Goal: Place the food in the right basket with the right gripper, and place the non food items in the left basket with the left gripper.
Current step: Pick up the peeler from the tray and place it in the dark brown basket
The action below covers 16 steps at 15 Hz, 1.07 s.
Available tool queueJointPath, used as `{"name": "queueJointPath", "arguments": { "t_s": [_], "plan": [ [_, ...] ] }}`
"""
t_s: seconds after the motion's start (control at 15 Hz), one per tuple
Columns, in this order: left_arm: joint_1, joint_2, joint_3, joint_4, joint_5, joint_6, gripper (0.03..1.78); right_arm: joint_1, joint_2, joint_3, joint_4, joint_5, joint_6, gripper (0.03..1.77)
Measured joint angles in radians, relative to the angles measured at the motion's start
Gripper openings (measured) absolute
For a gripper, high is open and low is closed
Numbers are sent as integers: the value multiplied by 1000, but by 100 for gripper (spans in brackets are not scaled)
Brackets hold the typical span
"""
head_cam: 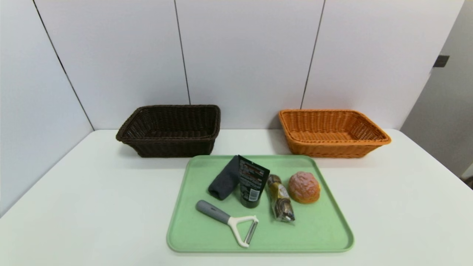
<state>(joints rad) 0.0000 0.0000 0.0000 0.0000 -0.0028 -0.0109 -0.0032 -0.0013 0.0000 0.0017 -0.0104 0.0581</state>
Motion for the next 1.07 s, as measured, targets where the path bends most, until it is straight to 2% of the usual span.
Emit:
{"name": "queueJointPath", "arguments": {
  "t_s": [0.73, 0.93, 1.07],
  "plan": [
    [0, 0, -2, 3, 0, 13, 169, 0, 0, 0, -7, 10, -20, 169],
    [0, 0, -43, 80, -2, 9, 169, 0, 1, -70, 9, 31, -11, 169],
    [0, 4, -143, 183, -11, -4, 169, 0, 27, -171, 78, 43, -10, 169]
  ]
}}
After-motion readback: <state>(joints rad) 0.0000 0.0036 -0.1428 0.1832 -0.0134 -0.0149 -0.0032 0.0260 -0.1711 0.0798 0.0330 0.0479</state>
